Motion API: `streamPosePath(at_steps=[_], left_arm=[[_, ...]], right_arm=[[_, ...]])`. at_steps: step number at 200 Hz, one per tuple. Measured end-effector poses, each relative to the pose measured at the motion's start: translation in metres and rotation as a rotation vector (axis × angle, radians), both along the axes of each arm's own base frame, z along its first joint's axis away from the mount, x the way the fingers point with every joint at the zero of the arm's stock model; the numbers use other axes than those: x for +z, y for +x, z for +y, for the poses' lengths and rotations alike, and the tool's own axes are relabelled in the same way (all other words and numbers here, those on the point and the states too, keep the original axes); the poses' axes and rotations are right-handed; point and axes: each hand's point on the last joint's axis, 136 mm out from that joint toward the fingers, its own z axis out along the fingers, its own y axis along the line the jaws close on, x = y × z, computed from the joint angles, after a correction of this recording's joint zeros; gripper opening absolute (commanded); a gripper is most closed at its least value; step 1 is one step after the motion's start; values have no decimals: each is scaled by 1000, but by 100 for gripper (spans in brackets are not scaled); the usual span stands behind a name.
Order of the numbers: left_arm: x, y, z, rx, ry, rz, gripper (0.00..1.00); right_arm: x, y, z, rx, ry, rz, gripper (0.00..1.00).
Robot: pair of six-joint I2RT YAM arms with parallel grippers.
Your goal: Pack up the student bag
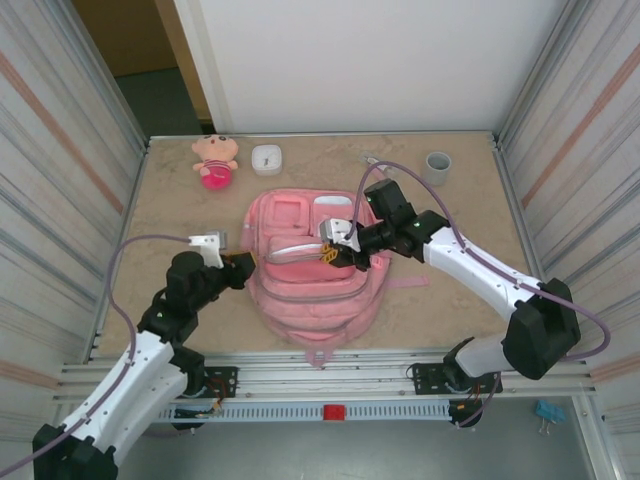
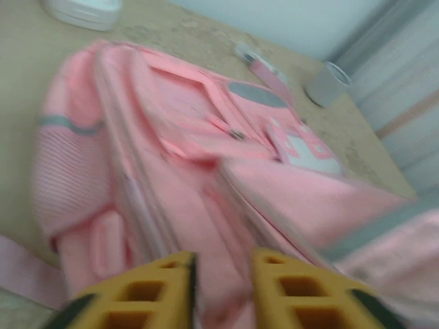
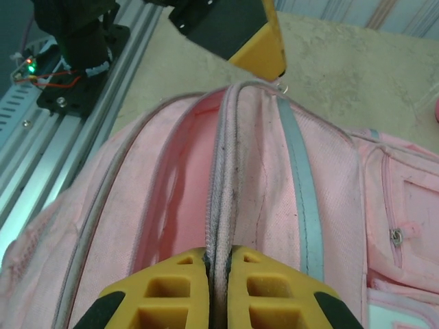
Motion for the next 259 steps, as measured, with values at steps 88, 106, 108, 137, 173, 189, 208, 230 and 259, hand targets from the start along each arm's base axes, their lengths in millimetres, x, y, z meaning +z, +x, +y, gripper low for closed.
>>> streamPosePath(at_steps=[88,106,108,137,173,189,208,230,259], left_arm=[[37,-56,-73,-417,218,-368,75],[23,-58,-91,-513,328,-379,79],[21,-58,-93,-523,341,-379,81],[12,-40,-114,-586,481,-377,82],[16,-17,-134,-591,542,-400,35],[18,-19,-140,-605,548,-422,11],[22,-18,-138,-586,560,-439,2],[27,-19,-128,-536,544,-438,0],[27,-25,-109,-470,527,-419,0]], right_arm=[[-2,-5,-5,7,-6,55,0],[0,-5,-5,9,-9,62,1],[0,-5,-5,9,-9,63,1],[0,-6,-5,12,-9,70,2],[-3,-9,-7,3,-23,102,10],[0,-6,-8,-26,-19,123,32],[13,0,-15,-137,22,182,48],[31,20,-38,-410,69,283,62],[33,53,-85,-837,147,508,69]])
